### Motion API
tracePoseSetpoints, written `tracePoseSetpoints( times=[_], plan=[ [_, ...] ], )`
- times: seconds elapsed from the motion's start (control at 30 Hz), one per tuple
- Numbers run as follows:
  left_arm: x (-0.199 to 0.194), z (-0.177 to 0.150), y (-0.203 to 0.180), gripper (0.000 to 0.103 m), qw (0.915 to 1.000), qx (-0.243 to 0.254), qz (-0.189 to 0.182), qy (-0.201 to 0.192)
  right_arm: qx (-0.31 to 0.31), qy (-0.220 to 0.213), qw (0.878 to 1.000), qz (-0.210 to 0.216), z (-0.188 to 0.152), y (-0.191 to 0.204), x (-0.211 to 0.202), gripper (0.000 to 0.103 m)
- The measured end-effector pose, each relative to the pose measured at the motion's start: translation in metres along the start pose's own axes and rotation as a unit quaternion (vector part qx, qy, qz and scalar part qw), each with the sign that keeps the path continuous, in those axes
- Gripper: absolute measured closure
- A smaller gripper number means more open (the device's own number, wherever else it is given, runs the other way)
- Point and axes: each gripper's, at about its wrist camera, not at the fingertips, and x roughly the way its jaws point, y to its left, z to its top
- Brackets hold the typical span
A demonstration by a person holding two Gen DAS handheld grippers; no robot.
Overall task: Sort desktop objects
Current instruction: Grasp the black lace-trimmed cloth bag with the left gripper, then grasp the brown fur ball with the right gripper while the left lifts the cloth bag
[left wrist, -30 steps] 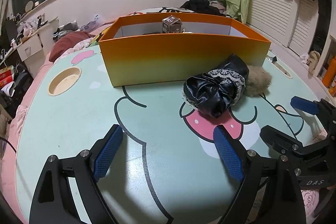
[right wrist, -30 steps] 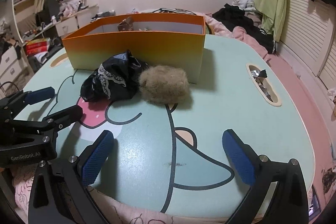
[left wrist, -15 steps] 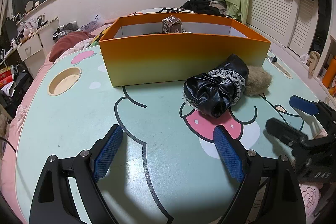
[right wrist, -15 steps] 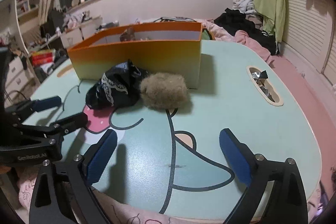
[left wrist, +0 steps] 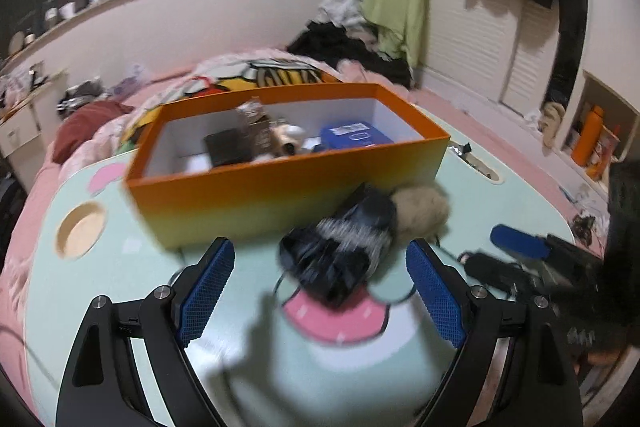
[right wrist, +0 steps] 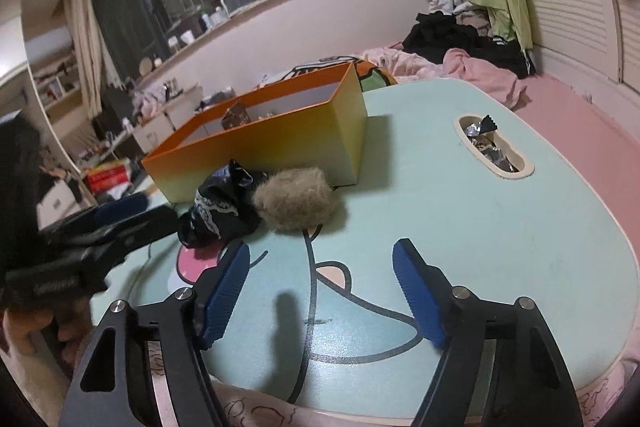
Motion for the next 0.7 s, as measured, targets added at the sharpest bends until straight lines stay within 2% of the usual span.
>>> tracePoseSetpoints(
  times=[0.07, 0.1, 0.13, 0.2, 0.23, 0.33, 0.47, 0.57, 0.7],
  plan=[
    [0.021, 0.01, -0.006, 0.019, 0.9992, 0.013, -0.011, 0.035, 0.003, -0.001, 1.0, 0.004, 0.0, 0.0, -0.001, 0.028],
    [0.035, 0.013, -0.009, 0.022, 0.9974, 0.025, -0.018, 0.065, 0.003, -0.001, 1.0, 0.004, 0.0, 0.0, -0.001, 0.028],
    [0.042, 0.013, -0.012, 0.034, 0.9961, 0.03, -0.022, 0.08, 0.003, -0.001, 1.0, 0.004, 0.0, -0.001, -0.002, 0.028],
    [0.047, 0.011, -0.012, 0.047, 0.9956, 0.025, -0.021, 0.088, 0.002, 0.0, 1.0, 0.005, 0.001, -0.002, -0.002, 0.028],
    [0.043, 0.01, -0.01, 0.057, 0.9961, 0.02, -0.033, 0.079, 0.003, 0.0, 1.0, 0.006, 0.001, -0.002, -0.003, 0.028],
    [0.027, 0.007, -0.002, 0.064, 0.9967, 0.001, -0.059, 0.055, 0.002, 0.0, 1.0, 0.005, 0.0, -0.002, -0.004, 0.028],
    [-0.003, -0.004, 0.013, 0.064, 0.9969, -0.035, -0.071, 0.007, -0.001, 0.001, 1.0, 0.002, -0.001, -0.001, -0.005, 0.028],
    [-0.026, -0.011, 0.03, 0.064, 0.9931, -0.076, -0.086, -0.027, -0.012, 0.009, 1.0, -0.004, 0.001, 0.002, -0.003, 0.025],
    [-0.044, -0.015, 0.045, 0.064, 0.9939, -0.081, -0.052, -0.054, -0.039, 0.028, 0.998, -0.039, 0.006, 0.012, 0.005, 0.016]
  ],
)
